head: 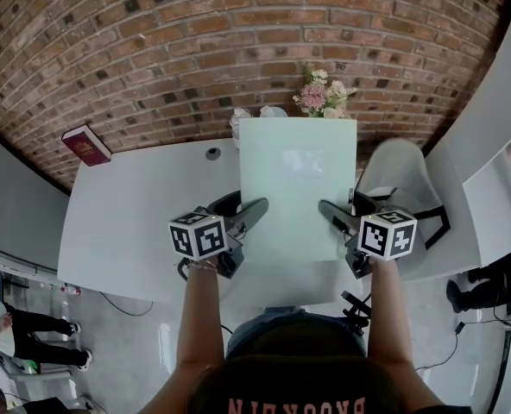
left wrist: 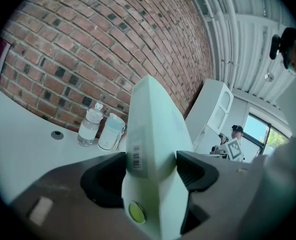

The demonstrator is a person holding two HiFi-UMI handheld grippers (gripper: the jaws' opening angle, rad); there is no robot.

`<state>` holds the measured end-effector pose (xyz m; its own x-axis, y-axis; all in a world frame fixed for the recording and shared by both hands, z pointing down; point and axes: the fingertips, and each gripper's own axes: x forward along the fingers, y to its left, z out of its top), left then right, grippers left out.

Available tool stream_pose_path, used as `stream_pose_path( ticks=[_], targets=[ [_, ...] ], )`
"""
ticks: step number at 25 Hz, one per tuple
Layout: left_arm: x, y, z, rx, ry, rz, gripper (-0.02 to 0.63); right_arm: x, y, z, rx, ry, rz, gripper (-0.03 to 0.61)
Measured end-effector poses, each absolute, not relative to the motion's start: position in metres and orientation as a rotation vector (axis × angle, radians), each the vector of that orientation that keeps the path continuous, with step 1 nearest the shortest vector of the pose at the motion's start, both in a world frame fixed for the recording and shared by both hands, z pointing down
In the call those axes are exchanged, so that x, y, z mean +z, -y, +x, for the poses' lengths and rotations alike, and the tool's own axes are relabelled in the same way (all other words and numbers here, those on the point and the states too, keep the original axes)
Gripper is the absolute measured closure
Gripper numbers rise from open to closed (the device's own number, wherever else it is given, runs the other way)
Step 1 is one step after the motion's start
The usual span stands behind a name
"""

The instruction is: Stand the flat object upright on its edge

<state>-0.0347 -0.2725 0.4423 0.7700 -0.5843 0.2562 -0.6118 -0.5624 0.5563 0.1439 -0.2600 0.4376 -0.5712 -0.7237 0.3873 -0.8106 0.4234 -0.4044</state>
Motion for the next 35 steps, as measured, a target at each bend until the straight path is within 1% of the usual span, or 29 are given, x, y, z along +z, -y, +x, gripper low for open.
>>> stream_pose_path(
  ticks=[14, 26, 35],
  targets=[
    [0.402, 0.28, -0.032, 0.024, 0.96, 2.564, 0.29, 0.407, 0.267, 0.144, 0.618, 2.626, 1.431, 0.199],
    [0.39, 0.283, -0.025, 0.134, 1.033, 2.69, 0.287, 0.388, 0.275, 0.146, 0.327, 2.606, 1.448, 0.196],
    [0.393, 0.291, -0.021, 0.239, 1.084, 2.728, 0.285, 0.389, 0.284, 0.147, 0.222, 2.542, 1.46, 0.196]
  ],
)
